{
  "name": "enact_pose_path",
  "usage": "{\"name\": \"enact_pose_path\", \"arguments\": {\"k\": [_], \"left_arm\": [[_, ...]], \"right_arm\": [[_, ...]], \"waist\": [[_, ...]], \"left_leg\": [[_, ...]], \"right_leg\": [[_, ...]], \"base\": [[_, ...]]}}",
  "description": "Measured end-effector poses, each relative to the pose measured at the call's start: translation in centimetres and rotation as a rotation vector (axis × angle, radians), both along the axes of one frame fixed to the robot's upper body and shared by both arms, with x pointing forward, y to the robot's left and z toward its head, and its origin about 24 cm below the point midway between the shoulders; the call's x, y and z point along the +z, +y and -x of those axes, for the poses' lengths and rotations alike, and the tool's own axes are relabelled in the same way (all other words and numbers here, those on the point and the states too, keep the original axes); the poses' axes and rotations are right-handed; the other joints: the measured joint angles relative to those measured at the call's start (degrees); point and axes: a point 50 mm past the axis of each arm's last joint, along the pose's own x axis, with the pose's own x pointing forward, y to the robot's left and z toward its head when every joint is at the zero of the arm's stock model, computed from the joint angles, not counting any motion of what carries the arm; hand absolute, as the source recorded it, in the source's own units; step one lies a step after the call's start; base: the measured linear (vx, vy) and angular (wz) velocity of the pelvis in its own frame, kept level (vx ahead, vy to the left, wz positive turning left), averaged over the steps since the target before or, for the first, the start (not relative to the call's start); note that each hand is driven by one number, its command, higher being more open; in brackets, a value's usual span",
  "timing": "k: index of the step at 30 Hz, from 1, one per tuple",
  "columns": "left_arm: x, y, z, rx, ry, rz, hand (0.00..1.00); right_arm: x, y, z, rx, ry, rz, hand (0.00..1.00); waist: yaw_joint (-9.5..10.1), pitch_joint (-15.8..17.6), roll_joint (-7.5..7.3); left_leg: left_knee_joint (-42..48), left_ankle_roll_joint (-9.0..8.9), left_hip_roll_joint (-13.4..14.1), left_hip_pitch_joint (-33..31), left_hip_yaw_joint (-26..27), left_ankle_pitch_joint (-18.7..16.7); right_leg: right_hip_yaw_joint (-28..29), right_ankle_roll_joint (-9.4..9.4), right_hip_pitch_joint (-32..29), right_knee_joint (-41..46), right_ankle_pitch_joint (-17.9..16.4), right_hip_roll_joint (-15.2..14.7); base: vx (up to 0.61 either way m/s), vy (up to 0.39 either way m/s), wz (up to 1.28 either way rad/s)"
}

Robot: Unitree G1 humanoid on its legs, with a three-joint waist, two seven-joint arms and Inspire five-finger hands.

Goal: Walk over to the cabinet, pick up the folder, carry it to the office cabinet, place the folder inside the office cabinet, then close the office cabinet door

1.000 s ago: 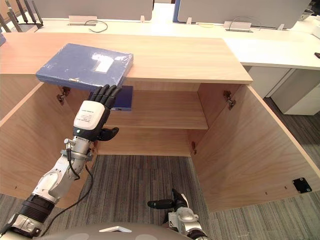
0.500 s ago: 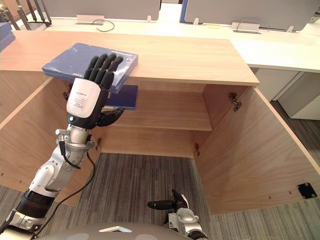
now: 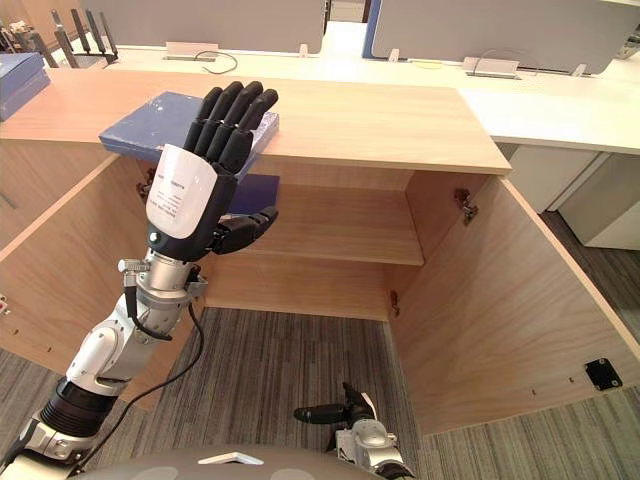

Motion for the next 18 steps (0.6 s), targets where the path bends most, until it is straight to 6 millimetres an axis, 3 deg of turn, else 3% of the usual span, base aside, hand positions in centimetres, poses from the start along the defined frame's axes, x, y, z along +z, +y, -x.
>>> {"name": "enact_pose_path", "arguments": {"k": [12, 18], "left_arm": [[-3.2, 1.6, -1.8, 0.107, 0.145, -0.051, 1.00], [-4.0, 3.2, -2.5, 0.194, 0.186, -0.083, 1.00]], "right_arm": [[-0.1, 0.0, 0.3, -0.002, 0.007, -0.002, 1.00], [0.0, 0.1, 0.0, 0.001, -0.004, -0.006, 1.00]], "waist": [[-0.11, -0.98, -0.24], [-1.29, -0.86, -0.08]], "left_leg": [[-0.42, -0.01, -0.18, 0.89, 0.48, -0.01], [-0.99, 0.03, -0.17, 1.33, 0.51, -0.03]], "right_leg": [[0.17, 0.07, 0.15, -0.02, 0.09, -0.05], [0.23, 0.11, 0.49, -0.04, 0.09, 0.33]], "base": [[0.00, 0.000, 0.00], [-0.02, 0.002, -0.01]]}}
